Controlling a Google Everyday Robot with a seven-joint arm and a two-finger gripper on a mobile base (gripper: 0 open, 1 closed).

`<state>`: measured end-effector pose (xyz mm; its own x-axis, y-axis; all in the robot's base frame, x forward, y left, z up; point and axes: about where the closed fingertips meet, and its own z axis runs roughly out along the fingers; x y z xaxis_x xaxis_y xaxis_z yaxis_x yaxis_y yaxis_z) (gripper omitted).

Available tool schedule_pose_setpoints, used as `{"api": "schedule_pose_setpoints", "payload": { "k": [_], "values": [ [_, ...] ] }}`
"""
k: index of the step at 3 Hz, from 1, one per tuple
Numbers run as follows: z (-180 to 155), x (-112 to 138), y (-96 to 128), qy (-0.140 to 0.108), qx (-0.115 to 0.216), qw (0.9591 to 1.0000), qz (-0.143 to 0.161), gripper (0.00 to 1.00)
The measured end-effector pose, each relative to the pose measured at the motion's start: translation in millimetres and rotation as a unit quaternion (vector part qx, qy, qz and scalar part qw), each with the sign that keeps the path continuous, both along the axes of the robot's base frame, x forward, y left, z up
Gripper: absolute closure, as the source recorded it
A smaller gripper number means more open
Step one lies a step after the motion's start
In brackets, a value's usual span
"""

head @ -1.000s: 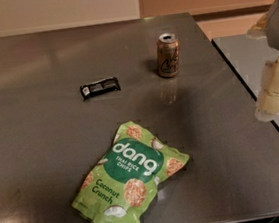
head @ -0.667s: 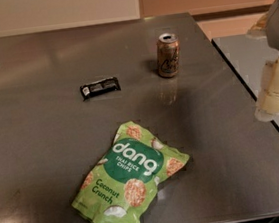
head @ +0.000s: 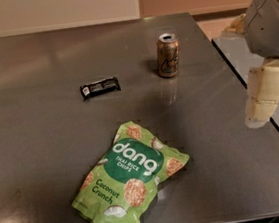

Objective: Move green rice chip bag near rxbar chocolate

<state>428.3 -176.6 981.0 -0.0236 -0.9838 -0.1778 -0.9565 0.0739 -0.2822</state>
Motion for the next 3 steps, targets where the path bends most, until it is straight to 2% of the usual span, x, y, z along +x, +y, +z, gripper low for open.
{"api": "schedule_pose_setpoints", "payload": {
  "k": [1, 2, 3],
  "values": [
    [-7.9, -5.0, 38.4, 0.002, 0.003, 0.9972, 0.074, 0.00],
    [-19.9, -13.5, 76.0, 0.015, 0.008, 0.9885, 0.150, 0.00],
    [-27.3, -19.5, 98.7, 0.023, 0.011, 0.9800, 0.198, 0.00]
  ]
}}
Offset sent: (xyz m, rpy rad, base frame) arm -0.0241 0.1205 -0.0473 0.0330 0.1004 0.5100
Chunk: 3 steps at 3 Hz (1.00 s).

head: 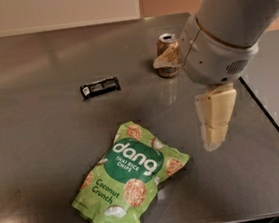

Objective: Move green rice chip bag near rxbar chocolate

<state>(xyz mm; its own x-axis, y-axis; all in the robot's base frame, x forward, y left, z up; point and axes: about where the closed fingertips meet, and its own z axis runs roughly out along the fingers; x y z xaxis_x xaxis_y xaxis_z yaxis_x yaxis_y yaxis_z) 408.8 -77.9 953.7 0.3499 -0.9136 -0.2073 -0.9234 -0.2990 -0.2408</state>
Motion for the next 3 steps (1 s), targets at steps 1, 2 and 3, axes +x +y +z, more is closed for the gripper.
{"api": "schedule_pose_setpoints", "payload": {
  "k": [1, 2, 3],
  "values": [
    [-14.4, 1.0, 22.1, 0.012, 0.002, 0.9992, 0.038, 0.00],
    [-41.0, 8.5, 48.7, 0.039, 0.000, 0.9964, 0.075, 0.00],
    [-66.2, 9.7, 69.0, 0.069, -0.008, 0.9925, 0.101, 0.00]
  ]
}}
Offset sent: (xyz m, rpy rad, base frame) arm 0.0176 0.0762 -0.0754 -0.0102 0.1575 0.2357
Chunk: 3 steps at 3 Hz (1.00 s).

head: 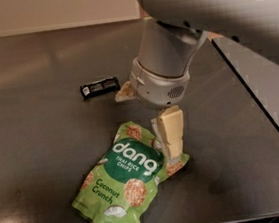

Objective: Move green rice chip bag near rxbar chocolate

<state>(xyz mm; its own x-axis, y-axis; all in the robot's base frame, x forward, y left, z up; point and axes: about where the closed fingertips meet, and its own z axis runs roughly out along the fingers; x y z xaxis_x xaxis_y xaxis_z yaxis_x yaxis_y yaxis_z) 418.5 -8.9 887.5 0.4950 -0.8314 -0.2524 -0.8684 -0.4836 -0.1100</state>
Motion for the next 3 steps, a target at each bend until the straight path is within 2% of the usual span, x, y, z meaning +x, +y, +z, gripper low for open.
{"api": "schedule_pose_setpoints", "payload": {
  "k": [2, 3],
  "values": [
    [-30.7, -30.1, 10.1, 0.042, -0.029, 0.9976, 0.047, 0.00],
    [-40.6, -43.6, 15.0, 0.047, -0.036, 0.9965, 0.059, 0.05]
  ]
}}
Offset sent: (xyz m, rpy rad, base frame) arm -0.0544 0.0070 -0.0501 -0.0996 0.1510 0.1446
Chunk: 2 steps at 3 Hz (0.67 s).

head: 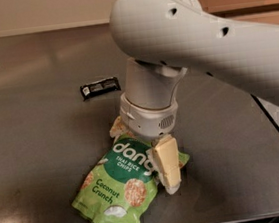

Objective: Move green rice chip bag near rxbar chocolate

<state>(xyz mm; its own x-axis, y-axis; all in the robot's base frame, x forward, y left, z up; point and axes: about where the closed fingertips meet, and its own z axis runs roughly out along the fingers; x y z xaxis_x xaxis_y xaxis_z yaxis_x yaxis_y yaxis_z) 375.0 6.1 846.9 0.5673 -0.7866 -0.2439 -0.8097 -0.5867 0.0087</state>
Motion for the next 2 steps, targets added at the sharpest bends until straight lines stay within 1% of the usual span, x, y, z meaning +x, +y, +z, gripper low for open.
{"api": "schedule_pose_setpoints", "payload": {
  "k": [1, 2],
  "values": [
    [-7.2, -7.6, 4.8, 0.000, -0.004, 1.0000, 0.006, 0.22],
    [-3.9, -10.6, 8.5, -0.004, 0.000, 1.0000, 0.008, 0.46]
  ]
}}
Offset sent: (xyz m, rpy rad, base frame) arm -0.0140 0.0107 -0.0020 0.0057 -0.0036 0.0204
